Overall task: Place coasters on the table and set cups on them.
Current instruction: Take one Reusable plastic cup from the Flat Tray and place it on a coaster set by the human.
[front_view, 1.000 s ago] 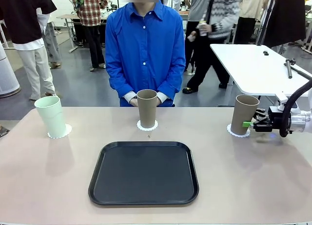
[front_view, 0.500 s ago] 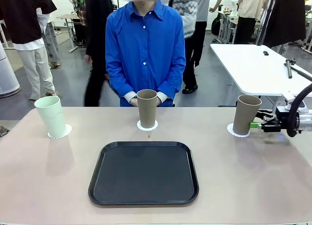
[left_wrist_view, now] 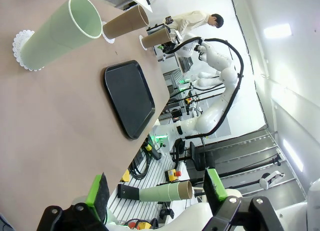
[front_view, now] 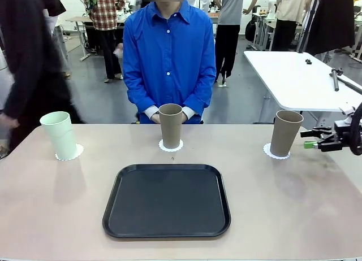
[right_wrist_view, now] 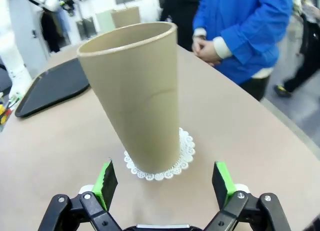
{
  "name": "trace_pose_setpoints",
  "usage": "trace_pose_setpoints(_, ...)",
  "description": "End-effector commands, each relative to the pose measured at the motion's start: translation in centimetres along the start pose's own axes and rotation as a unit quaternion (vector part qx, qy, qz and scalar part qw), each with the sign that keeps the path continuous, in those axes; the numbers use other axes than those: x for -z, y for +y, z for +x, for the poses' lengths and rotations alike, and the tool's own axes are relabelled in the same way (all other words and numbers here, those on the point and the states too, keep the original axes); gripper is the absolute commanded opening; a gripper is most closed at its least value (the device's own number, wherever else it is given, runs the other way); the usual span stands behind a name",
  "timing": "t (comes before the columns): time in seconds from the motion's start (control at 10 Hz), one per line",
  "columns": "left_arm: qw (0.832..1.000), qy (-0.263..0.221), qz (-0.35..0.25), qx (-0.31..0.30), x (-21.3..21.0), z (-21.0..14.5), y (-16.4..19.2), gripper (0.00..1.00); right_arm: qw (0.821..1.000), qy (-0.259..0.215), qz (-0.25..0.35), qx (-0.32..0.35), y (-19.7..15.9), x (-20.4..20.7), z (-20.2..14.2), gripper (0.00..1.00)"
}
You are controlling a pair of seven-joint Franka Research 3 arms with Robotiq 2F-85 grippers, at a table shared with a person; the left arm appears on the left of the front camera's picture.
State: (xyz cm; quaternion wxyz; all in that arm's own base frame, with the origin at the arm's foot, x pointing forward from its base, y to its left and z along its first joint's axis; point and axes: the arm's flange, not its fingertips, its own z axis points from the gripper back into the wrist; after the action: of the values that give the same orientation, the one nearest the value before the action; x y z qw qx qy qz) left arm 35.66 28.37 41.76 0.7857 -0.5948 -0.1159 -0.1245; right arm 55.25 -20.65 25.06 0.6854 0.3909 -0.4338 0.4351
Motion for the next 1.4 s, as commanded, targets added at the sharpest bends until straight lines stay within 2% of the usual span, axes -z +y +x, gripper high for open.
trace_pose_setpoints(0.0,1.000,0.000,0.001,0.002,-0.1,0.0,-0.3,1.00,0.994,0.075,-0.059,0.062,4.5,-1.1,4.7,1.00)
trace_pose_setpoints(0.1,1.000,0.000,0.001,0.002,-0.1,0.0,-0.3,1.00,0.980,0.143,-0.081,0.110,6.9,-1.5,7.0,1.00)
trace_pose_setpoints(0.2,1.000,0.000,0.001,0.002,-0.1,0.0,-0.3,1.00,0.973,0.181,-0.106,0.100,8.5,-1.6,8.7,1.00)
trace_pose_setpoints(0.3,1.000,0.000,0.001,0.002,-0.1,0.0,-0.3,1.00,0.957,0.236,-0.141,0.093,10.3,-1.3,10.6,1.00)
trace_pose_setpoints(0.4,1.000,0.000,0.001,0.002,-0.1,0.0,-0.3,1.00,0.931,0.305,-0.182,0.083,11.8,-0.7,12.3,1.00)
trace_pose_setpoints(0.5,1.000,0.000,0.001,0.002,-0.1,0.0,-0.3,1.00,0.906,0.371,-0.188,0.071,13.7,0.2,14.1,1.00)
trace_pose_setpoints(0.6,1.000,0.000,0.001,0.002,-0.1,0.0,-0.3,1.00,0.894,0.399,-0.195,0.063,15.4,1.1,16.0,1.00)
trace_pose_setpoints(1.0,1.000,0.000,0.001,0.002,-0.1,0.0,-0.3,1.00,0.854,0.457,-0.246,0.031,21.4,5.1,24.2,1.00)
trace_pose_setpoints(1.2,1.000,0.000,0.001,0.002,-0.1,0.0,-0.3,1.00,0.830,0.489,-0.268,0.027,23.3,6.7,26.7,1.00)
trace_pose_setpoints(1.3,1.000,0.000,0.001,0.002,-0.1,0.0,-0.3,1.00,0.828,0.485,-0.282,0.027,24.2,7.2,27.6,1.00)
